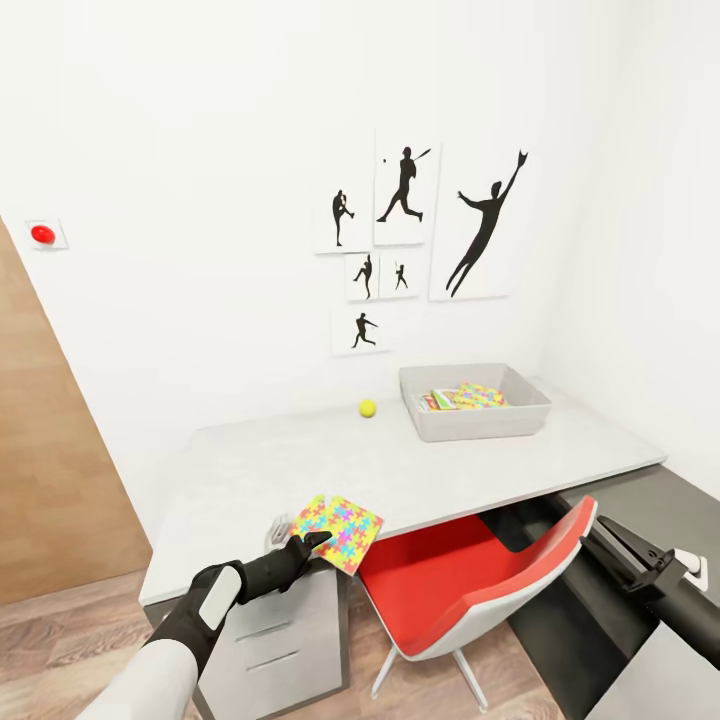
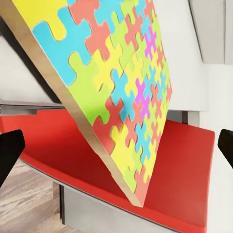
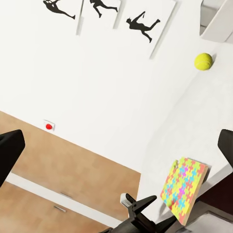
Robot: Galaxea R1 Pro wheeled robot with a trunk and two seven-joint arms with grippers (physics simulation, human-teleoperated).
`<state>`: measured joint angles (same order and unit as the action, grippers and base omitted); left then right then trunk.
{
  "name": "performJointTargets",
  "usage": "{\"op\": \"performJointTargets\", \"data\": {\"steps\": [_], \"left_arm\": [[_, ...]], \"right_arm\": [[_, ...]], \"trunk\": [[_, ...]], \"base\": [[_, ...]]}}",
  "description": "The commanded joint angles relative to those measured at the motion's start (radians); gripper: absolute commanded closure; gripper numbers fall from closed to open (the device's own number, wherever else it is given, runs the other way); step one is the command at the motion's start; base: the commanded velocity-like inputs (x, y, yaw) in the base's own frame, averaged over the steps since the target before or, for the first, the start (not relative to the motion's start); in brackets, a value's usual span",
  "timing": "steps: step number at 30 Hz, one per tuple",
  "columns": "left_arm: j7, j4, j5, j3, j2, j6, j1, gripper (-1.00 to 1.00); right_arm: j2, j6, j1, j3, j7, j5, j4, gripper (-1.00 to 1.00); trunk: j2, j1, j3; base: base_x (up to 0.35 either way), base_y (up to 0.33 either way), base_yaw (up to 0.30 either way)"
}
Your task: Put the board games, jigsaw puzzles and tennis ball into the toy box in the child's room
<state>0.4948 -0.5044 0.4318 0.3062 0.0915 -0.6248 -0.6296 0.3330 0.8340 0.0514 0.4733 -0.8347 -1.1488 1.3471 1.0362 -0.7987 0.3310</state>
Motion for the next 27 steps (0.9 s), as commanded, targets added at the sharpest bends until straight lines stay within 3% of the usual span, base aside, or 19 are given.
{"op": "performJointTargets", "data": {"steps": [1, 27], "left_arm": [[0.002, 0.000, 0.001, 0.007, 0.001, -0.007, -0.001, -1.00], [0.007, 0.000, 0.002, 0.008, 0.001, -0.007, -0.001, -1.00]], "right_arm": [[0.000, 0.005, 0.001, 0.001, -0.001, -0.002, 0.000, -1.00], [0.000, 0.005, 0.001, 0.001, -0.001, -0.001, 0.000, -1.00]], "trunk": [[0.001, 0.000, 0.001], [0.001, 0.000, 0.001]], "base": [[0.007, 0.003, 0.000], [0.001, -0.045, 0.000]]}}
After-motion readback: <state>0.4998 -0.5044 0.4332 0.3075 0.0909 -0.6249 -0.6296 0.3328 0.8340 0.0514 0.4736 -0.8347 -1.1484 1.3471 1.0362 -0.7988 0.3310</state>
